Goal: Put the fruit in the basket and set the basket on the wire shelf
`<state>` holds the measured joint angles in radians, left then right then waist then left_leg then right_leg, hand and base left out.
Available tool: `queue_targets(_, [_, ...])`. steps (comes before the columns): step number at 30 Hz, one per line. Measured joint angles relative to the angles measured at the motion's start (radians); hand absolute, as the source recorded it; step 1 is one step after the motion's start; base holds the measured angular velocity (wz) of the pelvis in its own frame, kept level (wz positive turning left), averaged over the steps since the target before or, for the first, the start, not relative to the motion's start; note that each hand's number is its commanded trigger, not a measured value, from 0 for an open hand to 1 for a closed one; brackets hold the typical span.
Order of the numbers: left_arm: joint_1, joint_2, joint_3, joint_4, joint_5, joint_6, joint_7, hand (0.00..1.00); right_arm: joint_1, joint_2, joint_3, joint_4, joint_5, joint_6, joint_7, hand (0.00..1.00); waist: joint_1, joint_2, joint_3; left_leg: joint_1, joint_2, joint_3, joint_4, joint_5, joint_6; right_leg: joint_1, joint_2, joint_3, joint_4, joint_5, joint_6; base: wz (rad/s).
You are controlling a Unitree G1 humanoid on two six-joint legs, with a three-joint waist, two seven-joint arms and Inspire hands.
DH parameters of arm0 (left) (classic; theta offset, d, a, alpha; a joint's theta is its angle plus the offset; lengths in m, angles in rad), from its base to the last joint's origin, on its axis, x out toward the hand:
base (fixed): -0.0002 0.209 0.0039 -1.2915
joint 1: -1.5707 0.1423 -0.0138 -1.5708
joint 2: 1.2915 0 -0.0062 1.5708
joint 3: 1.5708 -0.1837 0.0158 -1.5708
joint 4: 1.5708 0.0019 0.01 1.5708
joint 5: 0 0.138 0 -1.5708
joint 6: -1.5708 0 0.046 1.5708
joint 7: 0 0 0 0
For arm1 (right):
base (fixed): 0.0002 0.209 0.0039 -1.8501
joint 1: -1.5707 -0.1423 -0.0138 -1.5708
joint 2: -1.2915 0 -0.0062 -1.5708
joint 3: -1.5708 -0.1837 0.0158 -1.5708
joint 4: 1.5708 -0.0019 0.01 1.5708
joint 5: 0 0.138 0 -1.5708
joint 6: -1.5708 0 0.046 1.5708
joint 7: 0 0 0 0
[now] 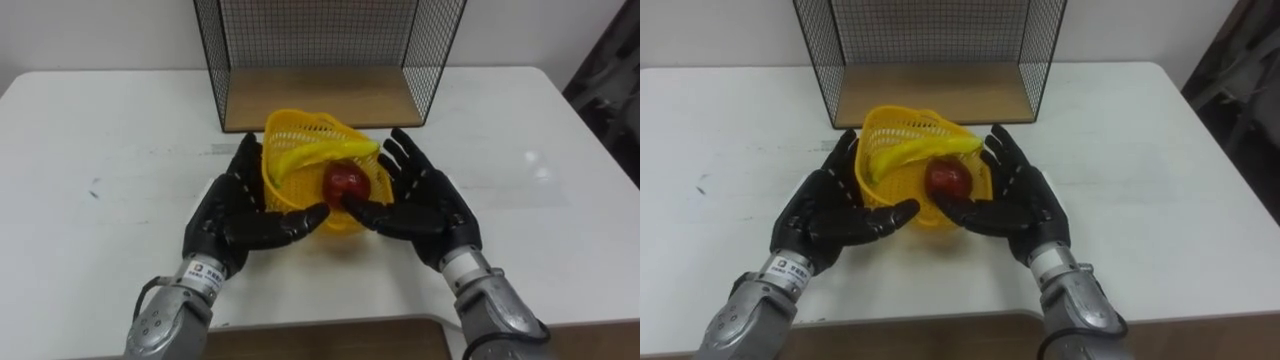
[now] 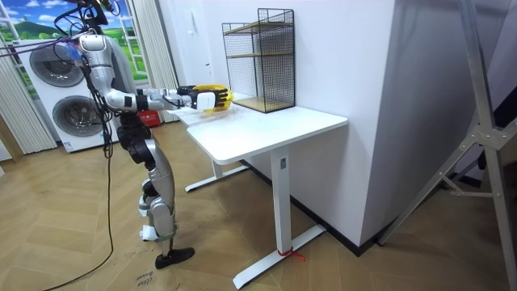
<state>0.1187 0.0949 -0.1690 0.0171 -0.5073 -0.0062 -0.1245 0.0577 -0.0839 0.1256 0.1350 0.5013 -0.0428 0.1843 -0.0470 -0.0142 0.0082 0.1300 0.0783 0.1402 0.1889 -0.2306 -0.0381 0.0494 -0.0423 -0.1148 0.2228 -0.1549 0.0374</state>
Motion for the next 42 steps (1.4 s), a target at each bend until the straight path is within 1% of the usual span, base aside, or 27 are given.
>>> queue_targets(4, [-0.004, 0.000, 0.000, 0.000, 0.000, 0.000, 0.000, 0.00, 0.000, -0.001, 0.001, -0.007, -0.002, 0.000, 0.000, 0.00, 0.000, 0.000, -0.0001, 0.000, 0.000, 0.000, 0.000, 0.000, 0.000, 0.000, 0.000, 0.000, 0.000, 0.000, 0.000, 0.00])
queue_targets(7, [-0.010, 0.000, 0.002, 0.000, 0.000, -0.002, 0.000, 0.00, 0.000, -0.005, 0.000, -0.040, -0.004, 0.000, -0.001, 0.00, 0.000, 0.000, -0.0001, 0.000, 0.000, 0.000, 0.000, 0.000, 0.000, -0.001, 0.000, 0.000, 0.000, 0.000, 0.000, 0.00])
queue_targets(9, [-0.011, 0.000, 0.004, -0.001, 0.000, -0.009, 0.000, 0.00, 0.000, -0.007, 0.000, -0.069, -0.004, 0.000, -0.001, 0.00, 0.000, 0.000, -0.0001, 0.000, 0.000, 0.000, -0.001, 0.000, 0.000, -0.001, 0.000, 0.000, 0.000, 0.000, 0.000, 0.00])
queue_targets(19, [-0.011, 0.007, 0.005, -0.001, -0.001, -0.009, 0.000, 0.00, 0.000, -0.008, 0.000, -0.174, -0.036, 0.001, -0.013, 0.00, -0.001, -0.001, 0.0000, 0.001, -0.001, 0.000, -0.001, 0.000, 0.000, 0.000, -0.001, 0.000, -0.001, 0.000, 0.000, 0.00])
queue_targets(31, [-0.011, 0.007, 0.010, -0.003, -0.001, -0.009, 0.000, 0.00, 0.000, -0.003, 0.003, -0.195, -0.071, 0.002, -0.021, 0.00, 0.001, -0.003, 0.0002, 0.001, -0.001, -0.001, 0.002, 0.000, 0.000, 0.000, -0.002, 0.001, 0.000, -0.001, 0.001, 0.00])
queue_targets(32, [-0.012, 0.004, 0.010, -0.005, 0.000, -0.009, 0.000, 0.00, 0.000, -0.003, 0.003, -0.195, -0.070, 0.002, -0.021, 0.00, 0.001, -0.006, 0.0008, 0.001, -0.001, -0.001, 0.008, 0.000, 0.000, 0.000, -0.002, 0.003, 0.002, -0.001, 0.001, 0.00])
queue_targets(34, [-0.018, 0.003, 0.013, -0.006, 0.000, -0.009, 0.000, 0.00, 0.000, -0.003, 0.001, -0.195, -0.070, 0.002, -0.021, 0.00, 0.003, -0.015, 0.0062, -0.001, 0.000, -0.002, 0.017, 0.000, 0.000, -0.001, -0.002, 0.005, 0.008, -0.001, 0.000, 0.00])
queue_targets(36, [-0.026, 0.005, 0.015, -0.006, 0.001, -0.009, 0.000, 0.00, 0.000, -0.001, 0.001, -0.195, -0.066, 0.001, -0.021, 0.00, 0.011, -0.024, 0.0083, -0.017, 0.002, -0.001, 0.035, -0.001, 0.000, -0.020, -0.002, 0.006, 0.026, -0.004, -0.002, -0.02])
queue_targets(37, [-0.027, 0.006, 0.016, -0.006, 0.001, -0.009, 0.000, 0.00, 0.000, -0.001, 0.000, -0.195, -0.065, 0.001, -0.021, 0.00, 0.011, -0.025, 0.0092, -0.022, 0.003, -0.001, 0.043, -0.002, -0.002, -0.028, -0.002, 0.006, 0.037, -0.005, -0.004, -0.03])
queue_targets(38, [-0.027, 0.007, 0.017, -0.006, 0.000, -0.009, 0.001, 0.00, 0.000, 0.000, -0.003, -0.195, -0.063, 0.001, -0.021, 0.00, 0.014, -0.026, 0.0093, -0.034, 0.007, -0.001, 0.061, -0.007, -0.004, -0.041, -0.001, 0.003, 0.057, -0.010, -0.007, -0.06])
queue_targets(39, [-0.029, 0.007, 0.024, -0.006, 0.000, -0.009, 0.001, 0.00, 0.000, 0.002, -0.009, -0.195, -0.062, 0.001, -0.019, 0.00, 0.020, -0.025, 0.0095, -0.051, 0.016, 0.000, 0.098, -0.026, -0.008, -0.057, 0.004, -0.003, 0.086, -0.025, -0.015, -0.09])
queue_targets(40, [-0.032, 0.006, 0.027, -0.006, 0.000, -0.009, 0.001, 0.00, 0.000, 0.001, -0.009, -0.194, -0.063, 0.001, -0.018, 0.00, 0.023, -0.027, 0.0102, -0.061, 0.022, 0.000, 0.124, -0.039, -0.013, -0.066, 0.006, -0.003, 0.107, -0.038, -0.018, -0.09])
queue_targets(42, [-0.036, 0.006, 0.044, -0.005, 0.017, -0.010, 0.002, 0.00, 0.000, 0.005, -0.007, -0.174, -0.064, 0.001, -0.002, 0.00, 0.030, -0.027, 0.0124, -0.098, 0.059, -0.004, 0.244, -0.094, -0.032, -0.092, 0.028, -0.004, 0.196, -0.086, -0.039, -0.07])
